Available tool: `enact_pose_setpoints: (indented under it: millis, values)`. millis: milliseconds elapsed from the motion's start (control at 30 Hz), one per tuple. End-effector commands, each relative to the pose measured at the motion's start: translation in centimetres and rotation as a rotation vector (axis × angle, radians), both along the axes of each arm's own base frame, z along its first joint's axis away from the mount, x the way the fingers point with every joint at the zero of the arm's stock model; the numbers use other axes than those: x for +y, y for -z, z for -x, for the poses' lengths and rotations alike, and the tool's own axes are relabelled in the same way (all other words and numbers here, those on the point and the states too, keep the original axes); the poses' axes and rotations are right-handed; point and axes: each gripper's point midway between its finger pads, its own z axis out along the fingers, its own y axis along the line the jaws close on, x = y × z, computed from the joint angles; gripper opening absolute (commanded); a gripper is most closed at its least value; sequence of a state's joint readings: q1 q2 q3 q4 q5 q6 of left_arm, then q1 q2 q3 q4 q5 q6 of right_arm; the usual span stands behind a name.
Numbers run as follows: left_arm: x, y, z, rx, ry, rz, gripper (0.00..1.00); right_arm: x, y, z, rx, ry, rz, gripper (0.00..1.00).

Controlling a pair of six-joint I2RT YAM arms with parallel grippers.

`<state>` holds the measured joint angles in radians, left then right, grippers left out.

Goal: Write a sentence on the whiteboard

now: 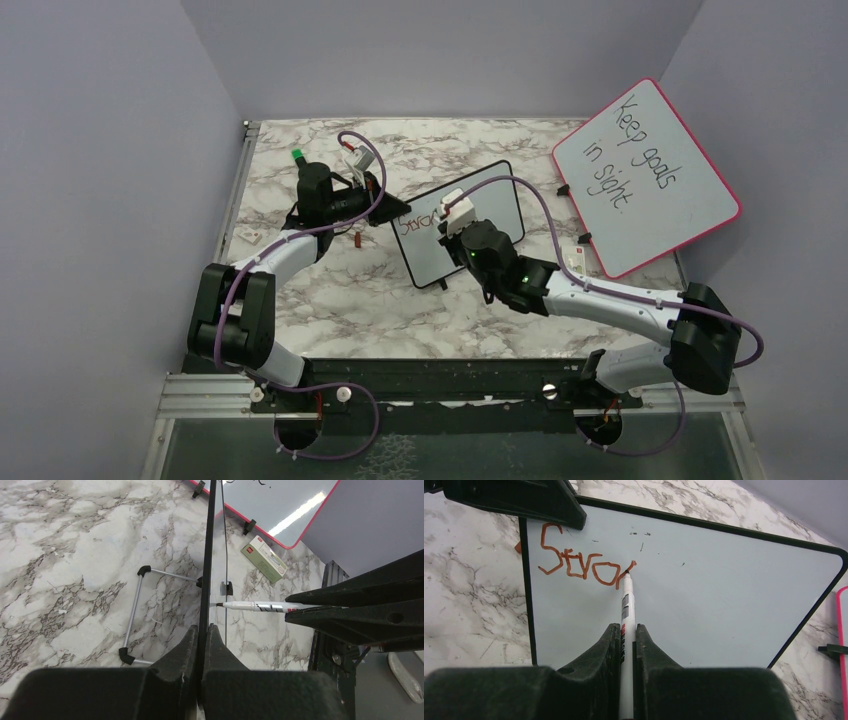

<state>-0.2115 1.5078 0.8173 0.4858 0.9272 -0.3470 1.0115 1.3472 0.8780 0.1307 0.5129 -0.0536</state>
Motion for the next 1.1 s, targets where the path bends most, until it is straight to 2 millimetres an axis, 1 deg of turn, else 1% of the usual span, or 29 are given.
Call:
enact_pose_setpoints:
  millis: [0, 200, 533, 1067]
  values:
    - [0.3, 3.7, 0.1, 0.097, -0.039, -0.069, 0.0, -0.5, -1.0, -0.9, -0.038, 0.041, -0.03, 0.01]
    - [0.4, 3.6, 0.1, 0.094, -0.04, -0.068, 0.0, -0.6, -0.9, -1.2, -0.037, 0.05, -0.027, 0.01]
    - [0.3, 3.6, 0.1, 0.093, -0.041, -0.068, 0.0, -1.7, -0.6, -1.5, -0.03, 0.094, -0.021, 0.01]
    - [0.4, 3.5, -0.1, 0.092, -0.047, -0.068, 0.0, -1.7, 1.2, -0.3, 0.049, 0.052, 0.006, 0.01]
